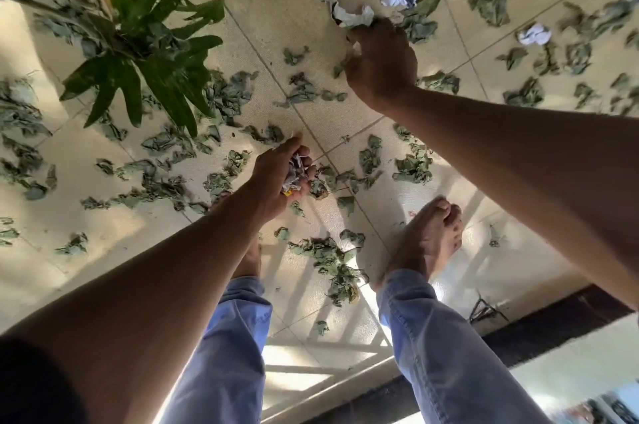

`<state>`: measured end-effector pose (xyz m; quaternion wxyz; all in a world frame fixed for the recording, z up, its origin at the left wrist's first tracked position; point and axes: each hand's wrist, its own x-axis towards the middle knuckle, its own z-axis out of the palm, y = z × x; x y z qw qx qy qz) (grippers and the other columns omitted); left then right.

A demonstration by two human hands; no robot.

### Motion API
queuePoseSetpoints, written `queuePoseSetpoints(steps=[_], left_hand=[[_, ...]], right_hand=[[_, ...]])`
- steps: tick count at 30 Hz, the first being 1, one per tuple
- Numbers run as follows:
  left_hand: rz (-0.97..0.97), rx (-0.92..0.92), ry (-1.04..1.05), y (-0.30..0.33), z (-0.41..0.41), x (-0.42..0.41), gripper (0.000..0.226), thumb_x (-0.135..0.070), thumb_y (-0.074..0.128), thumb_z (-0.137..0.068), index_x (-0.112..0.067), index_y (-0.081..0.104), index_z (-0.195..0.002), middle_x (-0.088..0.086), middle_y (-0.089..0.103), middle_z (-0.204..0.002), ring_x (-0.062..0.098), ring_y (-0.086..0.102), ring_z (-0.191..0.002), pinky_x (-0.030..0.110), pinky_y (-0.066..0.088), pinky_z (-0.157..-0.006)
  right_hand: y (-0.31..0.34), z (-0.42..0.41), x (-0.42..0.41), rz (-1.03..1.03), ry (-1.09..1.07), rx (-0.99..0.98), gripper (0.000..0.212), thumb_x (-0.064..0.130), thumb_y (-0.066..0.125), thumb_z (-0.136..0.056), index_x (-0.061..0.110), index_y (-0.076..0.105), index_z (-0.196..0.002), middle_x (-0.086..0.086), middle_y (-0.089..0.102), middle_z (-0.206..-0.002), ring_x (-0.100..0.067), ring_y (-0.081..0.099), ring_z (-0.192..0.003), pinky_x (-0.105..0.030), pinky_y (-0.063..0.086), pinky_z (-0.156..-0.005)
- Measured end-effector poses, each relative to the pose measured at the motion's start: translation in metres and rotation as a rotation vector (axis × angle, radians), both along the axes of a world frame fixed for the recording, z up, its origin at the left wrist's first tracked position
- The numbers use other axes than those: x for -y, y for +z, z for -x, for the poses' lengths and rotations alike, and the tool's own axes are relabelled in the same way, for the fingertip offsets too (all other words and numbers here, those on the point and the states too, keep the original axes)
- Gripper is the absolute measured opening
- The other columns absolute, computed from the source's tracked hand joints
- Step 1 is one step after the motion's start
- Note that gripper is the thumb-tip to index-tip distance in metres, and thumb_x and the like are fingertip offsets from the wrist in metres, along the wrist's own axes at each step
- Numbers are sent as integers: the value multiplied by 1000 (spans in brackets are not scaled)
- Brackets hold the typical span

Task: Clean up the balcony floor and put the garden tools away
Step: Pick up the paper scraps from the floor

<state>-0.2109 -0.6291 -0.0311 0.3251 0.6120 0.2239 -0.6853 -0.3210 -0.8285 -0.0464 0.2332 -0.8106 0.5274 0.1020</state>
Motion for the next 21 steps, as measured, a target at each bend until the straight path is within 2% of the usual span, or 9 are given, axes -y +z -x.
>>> queuePoseSetpoints(steps=[3,6,11,15,17,19,21], left_hand=[[-2,1,-2,3,-1,6,31,-41,68,-96,-16,66,-79,3,64,-79,18,61,-71,26,44,-56],[20,-15,-4,9,0,17,30,-41,65,-98,-17,64,-80,2,62,-78,17,60,-68,25,43,-57],[107,-25,-15,13,-6,34,30,-41,58,-102,-18,62,-84,1,62,-79,16,58,-69,26,42,-58],[95,5,-25,10,-14,40,28,-42,59,-101,-18,62,-89,1,62,-81,15,59,-69,24,43,-57],[76,42,-50,10,-15,40,26,-42,61,-100,-19,62,-87,0,63,-80,14,59,-68,24,42,-56],[58,94,-85,11,-14,40,26,-41,62,-100,-20,63,-84,-1,64,-77,15,59,-67,25,42,-57],[49,129,-112,11,-11,38,26,-41,63,-99,-22,66,-82,-2,67,-76,15,60,-71,26,43,-61]], right_hand=[[9,4,-3,80,-91,126,28,24,56,-89,23,69,-115,-1,68,-112,-26,64,-106,-37,55,-78],[31,13,-16,141,-120,274,19,25,58,-93,23,71,-107,4,73,-101,-15,68,-88,-28,52,-65],[58,43,-57,54,-99,449,15,7,57,-96,17,68,-93,2,75,-89,-9,65,-65,-30,55,-51],[63,64,-81,-139,-112,435,18,2,62,-92,13,60,-106,1,74,-91,-15,70,-65,-25,52,-49],[62,70,-88,-238,-168,465,28,6,65,-90,13,55,-115,-1,74,-95,-15,72,-68,-30,56,-51],[64,73,-92,-355,-216,520,30,11,64,-88,16,57,-117,0,74,-96,-14,74,-74,-40,61,-59],[69,72,-92,-520,-289,583,26,10,64,-85,16,65,-110,2,75,-94,-14,75,-83,-44,63,-72]])
